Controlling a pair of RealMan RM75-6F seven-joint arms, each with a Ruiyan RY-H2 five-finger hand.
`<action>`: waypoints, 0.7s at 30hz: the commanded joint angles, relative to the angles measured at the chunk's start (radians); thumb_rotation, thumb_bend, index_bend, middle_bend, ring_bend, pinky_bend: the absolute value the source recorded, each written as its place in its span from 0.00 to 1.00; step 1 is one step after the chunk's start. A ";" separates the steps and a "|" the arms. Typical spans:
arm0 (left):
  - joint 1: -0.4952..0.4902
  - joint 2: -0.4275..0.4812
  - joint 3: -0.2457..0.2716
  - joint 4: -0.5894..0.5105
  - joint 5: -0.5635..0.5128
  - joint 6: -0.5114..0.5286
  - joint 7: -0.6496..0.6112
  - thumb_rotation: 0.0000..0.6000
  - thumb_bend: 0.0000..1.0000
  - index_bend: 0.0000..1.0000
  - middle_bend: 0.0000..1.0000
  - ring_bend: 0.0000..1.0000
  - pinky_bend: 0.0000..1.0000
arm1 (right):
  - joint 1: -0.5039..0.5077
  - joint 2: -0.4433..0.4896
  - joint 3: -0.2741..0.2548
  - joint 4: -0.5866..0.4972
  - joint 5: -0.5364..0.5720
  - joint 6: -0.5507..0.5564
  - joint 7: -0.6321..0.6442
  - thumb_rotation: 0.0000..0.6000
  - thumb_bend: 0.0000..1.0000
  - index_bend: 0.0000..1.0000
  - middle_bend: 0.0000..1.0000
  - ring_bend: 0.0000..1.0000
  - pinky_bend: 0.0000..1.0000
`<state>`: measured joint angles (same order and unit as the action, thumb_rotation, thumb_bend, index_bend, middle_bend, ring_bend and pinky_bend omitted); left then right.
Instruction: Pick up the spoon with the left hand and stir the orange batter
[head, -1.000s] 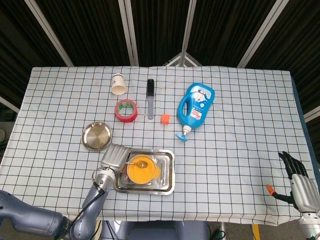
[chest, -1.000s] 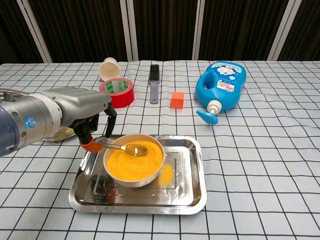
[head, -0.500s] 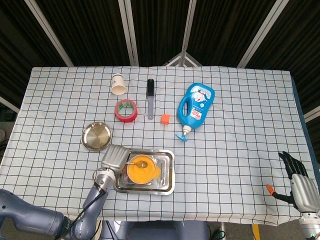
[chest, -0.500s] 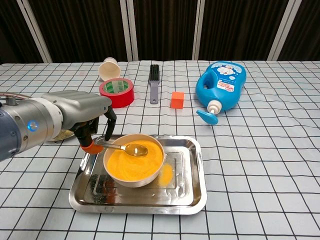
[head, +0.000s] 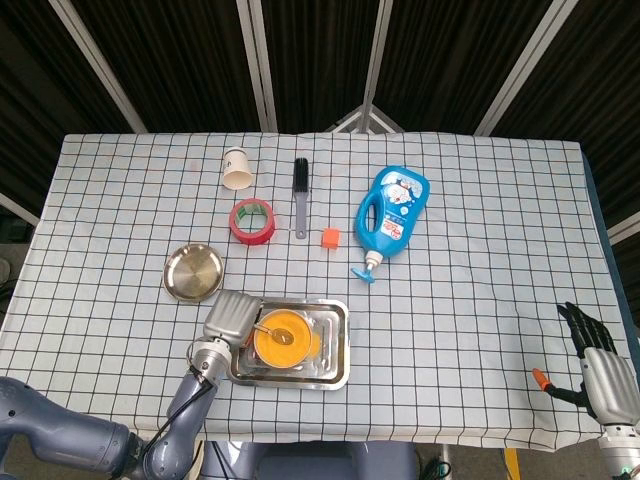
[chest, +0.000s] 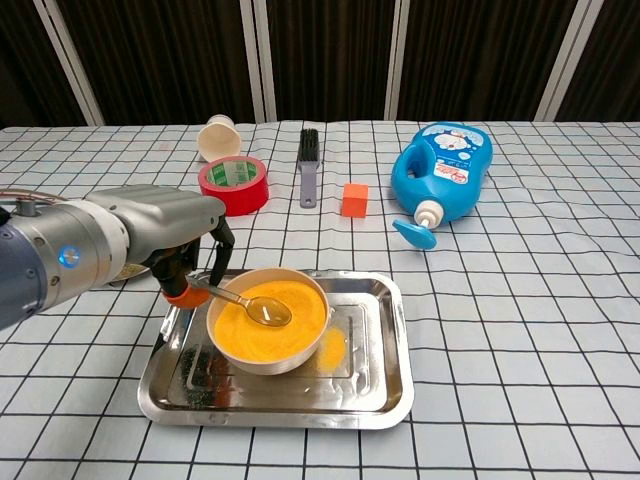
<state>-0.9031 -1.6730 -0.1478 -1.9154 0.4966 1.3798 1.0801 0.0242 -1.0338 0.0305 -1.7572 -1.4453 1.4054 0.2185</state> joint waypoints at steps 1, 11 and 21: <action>0.000 0.001 0.002 0.001 0.005 0.000 -0.003 1.00 0.56 0.56 1.00 1.00 1.00 | 0.000 0.000 0.000 0.000 0.000 0.000 0.000 1.00 0.31 0.00 0.00 0.00 0.00; -0.006 0.037 0.031 0.008 0.109 0.004 -0.004 1.00 0.66 0.61 1.00 1.00 1.00 | 0.000 0.001 0.000 -0.001 0.001 -0.001 0.001 1.00 0.31 0.00 0.00 0.00 0.00; -0.052 0.091 0.208 0.159 0.530 -0.034 0.100 1.00 0.73 0.79 1.00 1.00 1.00 | 0.000 0.002 -0.001 -0.002 0.001 -0.002 0.000 1.00 0.31 0.00 0.00 0.00 0.00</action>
<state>-0.9327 -1.6086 -0.0170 -1.8261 0.8978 1.3708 1.1272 0.0241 -1.0316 0.0299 -1.7596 -1.4442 1.4035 0.2189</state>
